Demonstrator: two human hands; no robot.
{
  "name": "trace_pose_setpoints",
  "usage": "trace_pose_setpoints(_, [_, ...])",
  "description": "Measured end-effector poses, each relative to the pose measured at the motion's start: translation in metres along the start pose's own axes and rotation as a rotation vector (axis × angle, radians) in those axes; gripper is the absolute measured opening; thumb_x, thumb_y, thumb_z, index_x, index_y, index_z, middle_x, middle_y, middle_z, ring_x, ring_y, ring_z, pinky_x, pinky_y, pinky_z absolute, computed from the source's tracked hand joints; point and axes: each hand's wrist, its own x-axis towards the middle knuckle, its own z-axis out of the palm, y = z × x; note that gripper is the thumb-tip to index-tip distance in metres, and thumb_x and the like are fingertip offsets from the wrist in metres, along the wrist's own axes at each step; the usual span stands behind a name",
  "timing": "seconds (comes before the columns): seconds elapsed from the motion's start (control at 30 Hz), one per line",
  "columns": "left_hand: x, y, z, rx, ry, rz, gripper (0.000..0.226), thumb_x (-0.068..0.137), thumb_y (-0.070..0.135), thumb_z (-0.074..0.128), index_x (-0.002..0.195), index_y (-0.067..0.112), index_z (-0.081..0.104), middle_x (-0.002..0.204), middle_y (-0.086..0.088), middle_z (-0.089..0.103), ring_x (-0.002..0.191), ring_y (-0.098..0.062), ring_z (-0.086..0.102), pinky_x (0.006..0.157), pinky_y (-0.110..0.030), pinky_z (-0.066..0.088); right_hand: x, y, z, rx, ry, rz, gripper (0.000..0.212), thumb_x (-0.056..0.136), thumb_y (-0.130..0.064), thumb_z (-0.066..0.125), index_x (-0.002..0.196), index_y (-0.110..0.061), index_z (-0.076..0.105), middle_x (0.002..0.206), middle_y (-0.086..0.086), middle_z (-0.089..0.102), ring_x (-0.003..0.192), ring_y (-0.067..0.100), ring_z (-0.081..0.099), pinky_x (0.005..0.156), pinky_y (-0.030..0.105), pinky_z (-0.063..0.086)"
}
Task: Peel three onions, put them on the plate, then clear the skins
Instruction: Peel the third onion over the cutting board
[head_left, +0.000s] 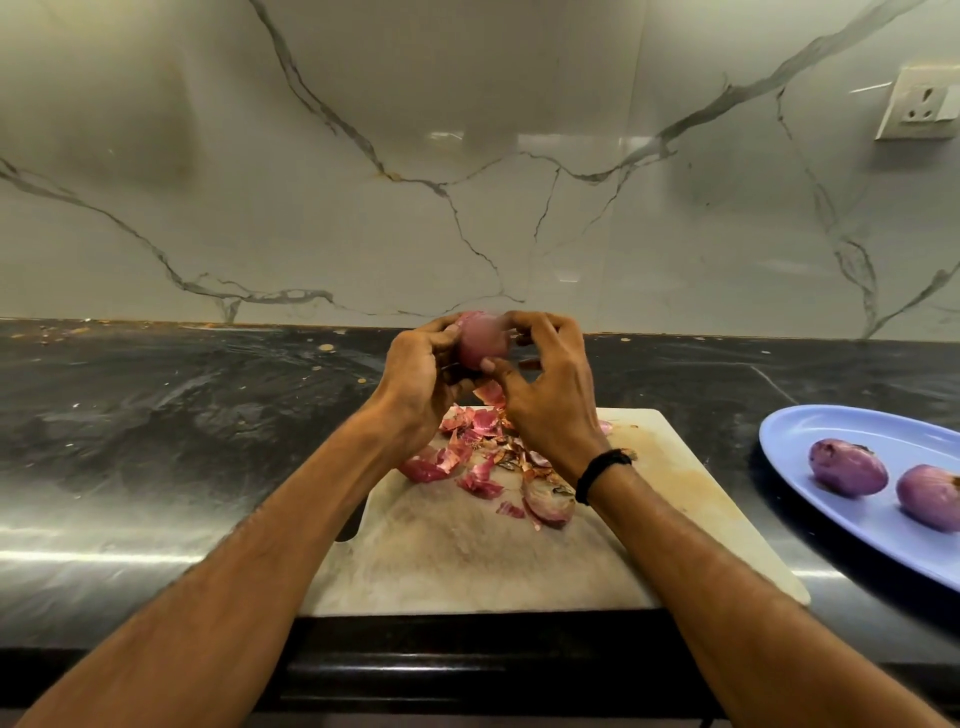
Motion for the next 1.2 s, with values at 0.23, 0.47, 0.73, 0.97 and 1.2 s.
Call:
trace_pose_setpoints(0.23, [0.004, -0.002, -0.003, 0.177, -0.002, 0.073, 0.035, 0.107, 0.016, 0.038, 0.129, 0.006, 0.063, 0.122, -0.02, 0.066, 0.104, -0.028, 0.067, 0.075, -0.029, 0.06, 0.001, 0.006, 0.0, 0.007, 0.026, -0.058, 0.032, 0.083, -0.012, 0.075, 0.112, -0.014, 0.062, 0.115, 0.007, 0.053, 0.098, 0.017, 0.058, 0.08, 0.012, 0.046])
trace_pose_setpoints(0.47, [0.007, -0.008, -0.004, 0.262, 0.029, 0.086, 0.033, 0.106, 0.017, 0.043, 0.125, 0.002, 0.065, 0.117, -0.023, 0.068, 0.104, -0.032, 0.069, 0.084, -0.037, 0.062, 0.001, 0.011, -0.001, -0.071, 0.049, -0.141, 0.02, 0.086, -0.008, 0.071, 0.106, -0.009, 0.064, 0.105, 0.007, 0.056, 0.09, 0.01, 0.054, 0.074, 0.002, 0.043])
trace_pose_setpoints(0.73, [0.006, -0.003, -0.004, 0.247, 0.043, 0.144, 0.031, 0.106, 0.017, 0.045, 0.121, 0.002, 0.068, 0.117, -0.023, 0.068, 0.106, -0.031, 0.068, 0.073, -0.026, 0.059, 0.001, 0.009, 0.003, -0.048, 0.071, -0.122, 0.015, 0.089, -0.007, 0.066, 0.102, -0.008, 0.059, 0.101, 0.007, 0.056, 0.087, 0.014, 0.053, 0.074, 0.013, 0.045])
trace_pose_setpoints(0.97, [0.004, -0.003, -0.003, 0.295, 0.039, 0.214, 0.028, 0.106, 0.018, 0.048, 0.123, 0.006, 0.066, 0.117, -0.017, 0.066, 0.105, -0.026, 0.068, 0.075, -0.024, 0.059, 0.001, 0.008, 0.001, -0.028, 0.14, -0.148, 0.025, 0.087, -0.007, 0.069, 0.111, -0.007, 0.065, 0.11, 0.008, 0.058, 0.098, 0.012, 0.056, 0.083, 0.006, 0.046])
trace_pose_setpoints(1.2, [0.005, -0.004, -0.003, 0.382, 0.025, 0.25, 0.028, 0.104, 0.018, 0.051, 0.125, 0.006, 0.066, 0.12, -0.016, 0.066, 0.107, -0.027, 0.067, 0.078, -0.028, 0.061, 0.003, 0.009, -0.003, -0.017, 0.21, -0.19, 0.01, 0.087, 0.002, 0.066, 0.093, -0.005, 0.07, 0.094, 0.005, 0.064, 0.084, 0.004, 0.056, 0.076, 0.011, 0.05])
